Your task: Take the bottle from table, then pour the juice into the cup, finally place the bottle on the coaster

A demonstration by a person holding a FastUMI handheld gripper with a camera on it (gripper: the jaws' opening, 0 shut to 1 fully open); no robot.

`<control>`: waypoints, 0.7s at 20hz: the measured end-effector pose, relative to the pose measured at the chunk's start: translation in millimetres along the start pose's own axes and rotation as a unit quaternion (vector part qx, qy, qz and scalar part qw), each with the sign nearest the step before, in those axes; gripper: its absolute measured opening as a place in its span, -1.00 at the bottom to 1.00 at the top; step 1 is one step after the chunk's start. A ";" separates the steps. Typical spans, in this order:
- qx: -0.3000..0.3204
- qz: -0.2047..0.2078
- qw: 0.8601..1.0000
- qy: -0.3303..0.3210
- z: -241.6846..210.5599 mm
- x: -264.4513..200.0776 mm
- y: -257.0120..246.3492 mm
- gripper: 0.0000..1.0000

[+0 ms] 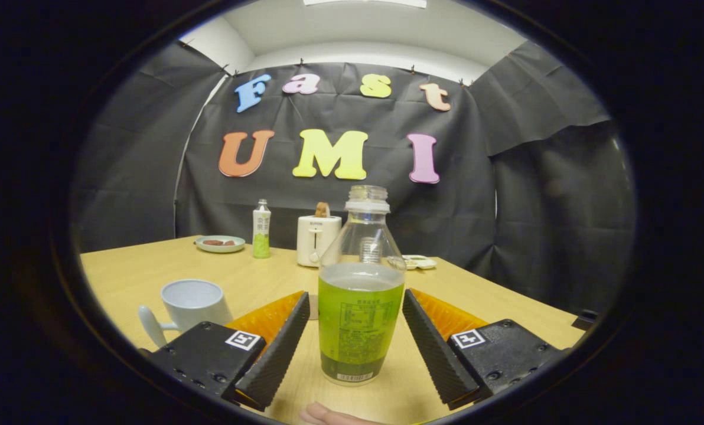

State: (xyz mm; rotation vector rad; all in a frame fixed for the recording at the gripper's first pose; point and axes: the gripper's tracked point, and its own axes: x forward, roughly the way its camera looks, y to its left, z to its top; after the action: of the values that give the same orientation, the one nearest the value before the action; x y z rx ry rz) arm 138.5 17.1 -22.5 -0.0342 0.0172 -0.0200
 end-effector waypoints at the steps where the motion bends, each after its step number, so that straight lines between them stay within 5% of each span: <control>1: 0.003 0.000 1.000 0.007 -3.2 3.9 -0.2 1.00; 4: 0.022 0.000 0.999 0.025 -4.7 3.7 -0.1 0.99; 6: 0.042 -0.004 0.999 0.029 -3.6 6.4 -5.2 0.62; 14: 0.028 -0.017 0.999 0.013 19.1 -22.2 -21.2 0.60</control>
State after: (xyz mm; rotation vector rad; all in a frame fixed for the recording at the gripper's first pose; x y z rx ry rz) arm 116.2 -3.0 -2.3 0.0210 0.0417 -0.0556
